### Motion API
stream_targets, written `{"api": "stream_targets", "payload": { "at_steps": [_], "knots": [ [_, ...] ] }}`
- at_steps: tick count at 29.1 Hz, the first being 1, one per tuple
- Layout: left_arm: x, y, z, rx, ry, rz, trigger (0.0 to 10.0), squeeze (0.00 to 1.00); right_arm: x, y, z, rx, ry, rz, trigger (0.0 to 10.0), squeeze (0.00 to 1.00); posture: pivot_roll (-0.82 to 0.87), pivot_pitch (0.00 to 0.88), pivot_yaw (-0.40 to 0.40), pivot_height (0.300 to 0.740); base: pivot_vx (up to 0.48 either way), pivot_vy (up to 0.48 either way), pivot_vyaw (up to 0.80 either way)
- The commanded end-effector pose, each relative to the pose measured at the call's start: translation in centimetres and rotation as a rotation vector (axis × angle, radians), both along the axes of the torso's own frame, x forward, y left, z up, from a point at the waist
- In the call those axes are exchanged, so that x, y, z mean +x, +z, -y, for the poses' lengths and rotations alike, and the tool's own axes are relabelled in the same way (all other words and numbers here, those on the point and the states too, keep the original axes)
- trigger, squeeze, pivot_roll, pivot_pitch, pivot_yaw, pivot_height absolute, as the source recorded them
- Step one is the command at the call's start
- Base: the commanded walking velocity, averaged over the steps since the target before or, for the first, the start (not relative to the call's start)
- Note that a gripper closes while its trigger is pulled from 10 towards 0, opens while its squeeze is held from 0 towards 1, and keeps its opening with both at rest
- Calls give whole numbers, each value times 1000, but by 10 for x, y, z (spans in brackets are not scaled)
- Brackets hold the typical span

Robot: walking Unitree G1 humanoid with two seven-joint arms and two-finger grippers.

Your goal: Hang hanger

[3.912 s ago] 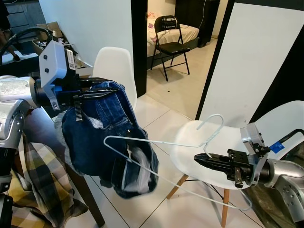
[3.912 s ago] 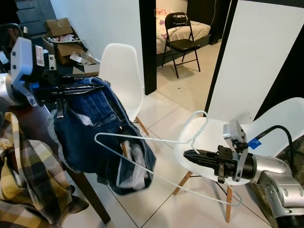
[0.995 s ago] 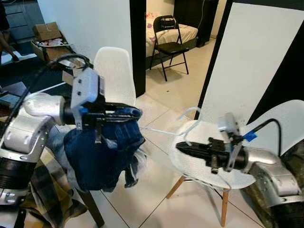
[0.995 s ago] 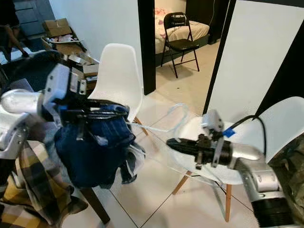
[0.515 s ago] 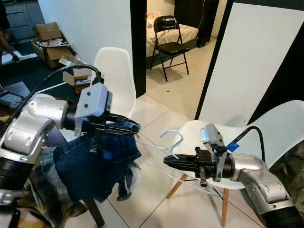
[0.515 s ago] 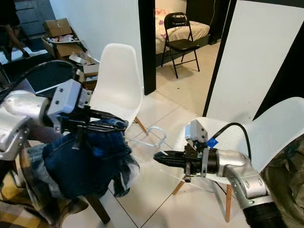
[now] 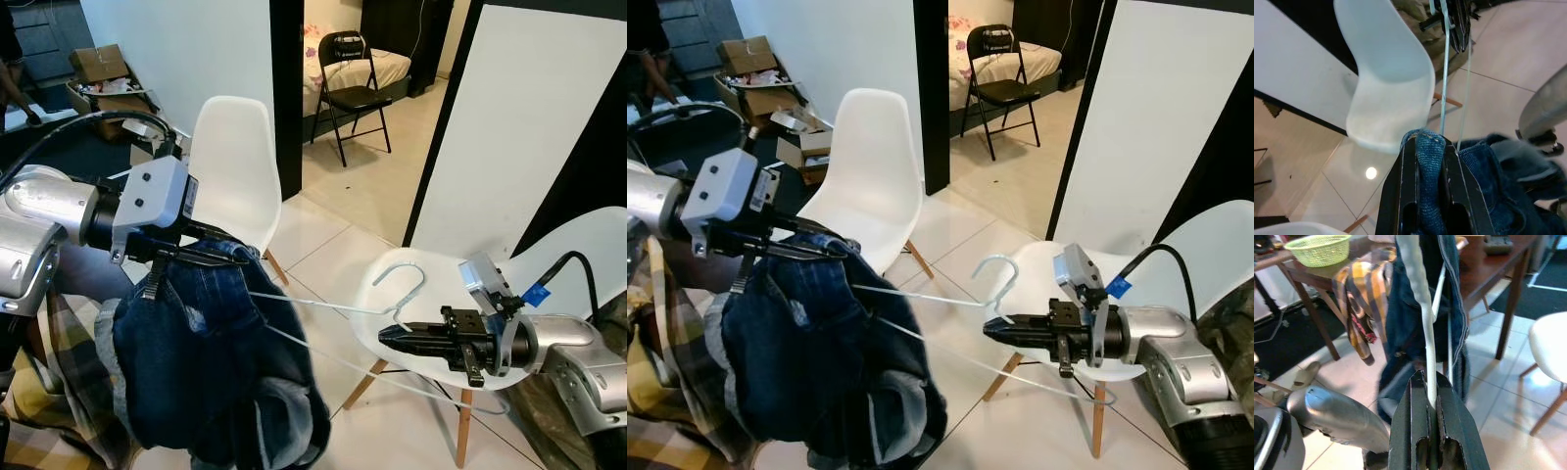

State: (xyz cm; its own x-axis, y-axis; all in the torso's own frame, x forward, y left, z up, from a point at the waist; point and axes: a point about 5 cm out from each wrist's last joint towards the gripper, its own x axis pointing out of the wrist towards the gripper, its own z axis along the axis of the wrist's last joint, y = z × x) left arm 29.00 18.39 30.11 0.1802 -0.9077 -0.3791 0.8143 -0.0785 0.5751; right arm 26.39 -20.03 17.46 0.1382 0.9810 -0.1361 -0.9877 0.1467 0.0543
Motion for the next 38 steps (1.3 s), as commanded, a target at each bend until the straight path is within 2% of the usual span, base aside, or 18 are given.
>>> {"api": "stream_targets", "payload": {
  "at_steps": [1,3,6,7,12,15,18,26,32,33,34,35,36,37,38],
  "knots": [
    [-3,4,6,26,-39,27,10000,0,-2,3,-10,32,54,9,10000,0,63,0,12,740,0,0,0],
    [-3,2,20,21,-88,29,10000,0,2,1,-20,38,53,22,10000,0,63,0,13,740,0,0,0],
    [-4,1,28,7,-116,36,10000,0,8,0,-26,30,21,46,10000,0,60,0,15,740,0,0,0],
    [-5,-2,41,-12,-155,47,10000,0,14,1,-37,48,-5,77,10000,0,58,0,16,740,0,0,0],
    [-8,-10,53,-7,-200,56,10000,0,17,4,-47,83,-24,89,10000,0,59,0,16,740,0,0,0],
    [-13,-14,63,-26,-238,46,10000,0,23,3,-53,89,-79,108,10000,0,59,0,13,740,0,0,0],
    [-17,-13,71,-55,-271,47,10000,0,25,1,-58,143,-107,107,10000,0,58,0,12,740,0,0,0],
    [-24,-8,74,-95,-323,-2,10000,0,17,-6,-70,190,-82,80,10000,0,52,0,17,740,0,0,0],
    [-18,-2,67,-89,-293,20,10000,0,8,-9,-73,175,-13,66,10000,0,50,0,18,740,0,0,0],
    [-11,4,57,-57,-249,50,10000,0,4,-10,-68,158,12,57,10000,0,50,0,18,740,0,0,0],
    [-11,4,57,-57,-249,50,10000,0,4,-10,-68,158,12,57,10000,0,50,0,18,740,0,0,0],
    [-5,11,43,-11,-198,75,10000,0,2,-8,-57,140,20,54,10000,0,49,0,17,740,0,0,0],
    [-5,11,43,-11,-198,75,10000,0,2,-8,-57,140,20,54,10000,0,49,0,17,740,0,0,0],
    [-2,18,30,35,-157,84,10000,0,2,-6,-47,125,20,53,10000,0,51,0,16,740,0,0,0],
    [-2,18,30,35,-157,84,10000,0,2,-6,-47,125,20,53,10000,0,51,0,16,740,0,0,0]
  ]
}}
